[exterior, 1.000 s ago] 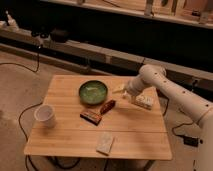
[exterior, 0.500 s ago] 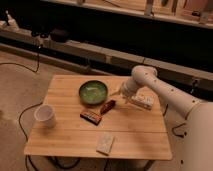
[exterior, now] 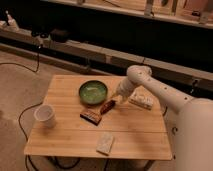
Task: Place the pepper in the ceramic bowl
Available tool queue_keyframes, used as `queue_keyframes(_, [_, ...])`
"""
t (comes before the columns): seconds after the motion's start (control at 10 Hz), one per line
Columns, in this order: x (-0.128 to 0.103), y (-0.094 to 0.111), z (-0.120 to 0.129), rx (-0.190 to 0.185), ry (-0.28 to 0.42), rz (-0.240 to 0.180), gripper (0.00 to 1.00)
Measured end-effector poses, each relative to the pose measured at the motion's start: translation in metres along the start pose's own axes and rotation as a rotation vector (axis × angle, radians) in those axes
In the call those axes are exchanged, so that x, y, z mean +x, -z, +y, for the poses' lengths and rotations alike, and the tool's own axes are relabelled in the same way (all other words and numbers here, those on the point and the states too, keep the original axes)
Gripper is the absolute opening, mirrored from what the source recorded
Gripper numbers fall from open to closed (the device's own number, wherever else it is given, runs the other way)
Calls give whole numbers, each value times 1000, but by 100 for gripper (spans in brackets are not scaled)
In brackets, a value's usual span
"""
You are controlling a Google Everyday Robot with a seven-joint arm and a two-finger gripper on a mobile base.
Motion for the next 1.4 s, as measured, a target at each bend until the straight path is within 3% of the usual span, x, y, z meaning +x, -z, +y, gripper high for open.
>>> queue_keyframes(0.7, [-9, -20, -17, -23, 12, -57, 54])
queue_keyframes(1.4, [-15, -44, -3, -56, -28, -106, 54])
